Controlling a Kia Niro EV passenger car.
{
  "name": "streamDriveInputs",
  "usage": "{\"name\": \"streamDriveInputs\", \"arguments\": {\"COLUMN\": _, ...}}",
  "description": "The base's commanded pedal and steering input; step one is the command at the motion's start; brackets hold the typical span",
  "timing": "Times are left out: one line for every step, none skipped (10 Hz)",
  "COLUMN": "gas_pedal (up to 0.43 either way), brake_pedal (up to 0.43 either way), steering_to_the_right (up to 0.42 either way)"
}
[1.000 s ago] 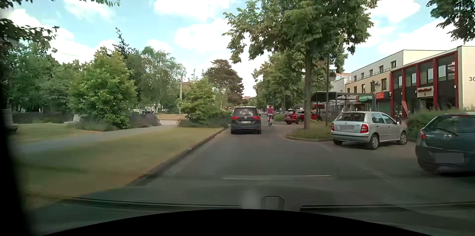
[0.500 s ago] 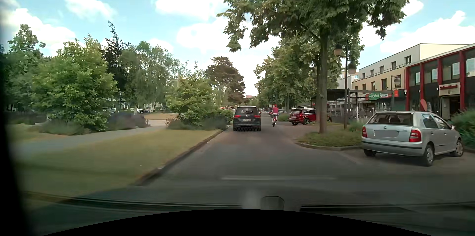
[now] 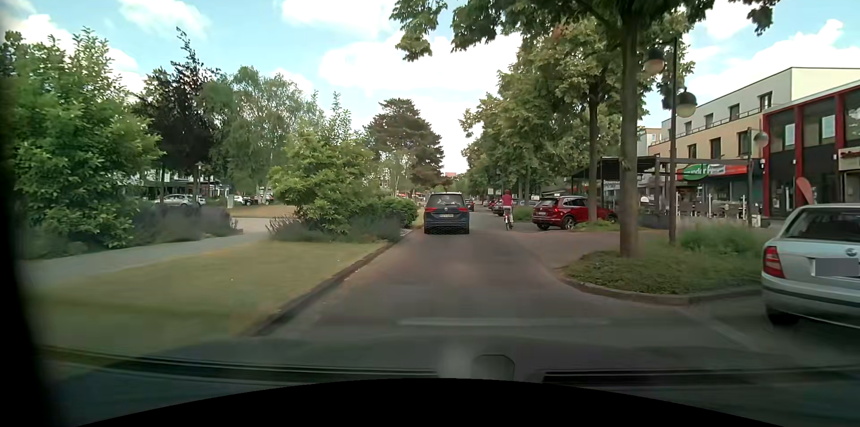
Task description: Follow the waypoints while adhering to traffic rules and regulations
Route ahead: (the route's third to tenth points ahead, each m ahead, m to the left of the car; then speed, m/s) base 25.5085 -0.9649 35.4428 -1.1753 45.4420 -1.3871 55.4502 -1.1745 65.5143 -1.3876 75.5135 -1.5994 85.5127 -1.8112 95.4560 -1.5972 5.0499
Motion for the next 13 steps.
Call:
{"name": "streamDriveInputs", "arguments": {"gas_pedal": 0.098, "brake_pedal": 0.006, "steering_to_the_right": 0.006}}
{"name": "streamDriveInputs", "arguments": {"gas_pedal": 0.098, "brake_pedal": 0.006, "steering_to_the_right": 0.005}}
{"name": "streamDriveInputs", "arguments": {"gas_pedal": 0.098, "brake_pedal": 0.006, "steering_to_the_right": 0.005}}
{"name": "streamDriveInputs", "arguments": {"gas_pedal": 0.098, "brake_pedal": 0.006, "steering_to_the_right": 0.005}}
{"name": "streamDriveInputs", "arguments": {"gas_pedal": 0.098, "brake_pedal": 0.006, "steering_to_the_right": 0.006}}
{"name": "streamDriveInputs", "arguments": {"gas_pedal": 0.098, "brake_pedal": 0.006, "steering_to_the_right": 0.006}}
{"name": "streamDriveInputs", "arguments": {"gas_pedal": 0.098, "brake_pedal": 0.006, "steering_to_the_right": 0.008}}
{"name": "streamDriveInputs", "arguments": {"gas_pedal": 0.098, "brake_pedal": 0.006, "steering_to_the_right": 0.010}}
{"name": "streamDriveInputs", "arguments": {"gas_pedal": 0.098, "brake_pedal": 0.006, "steering_to_the_right": 0.011}}
{"name": "streamDriveInputs", "arguments": {"gas_pedal": 0.098, "brake_pedal": 0.006, "steering_to_the_right": 0.011}}
{"name": "streamDriveInputs", "arguments": {"gas_pedal": 0.098, "brake_pedal": 0.006, "steering_to_the_right": 0.011}}
{"name": "streamDriveInputs", "arguments": {"gas_pedal": 0.098, "brake_pedal": 0.006, "steering_to_the_right": 0.011}}
{"name": "streamDriveInputs", "arguments": {"gas_pedal": 0.118, "brake_pedal": 0.006, "steering_to_the_right": 0.012}}
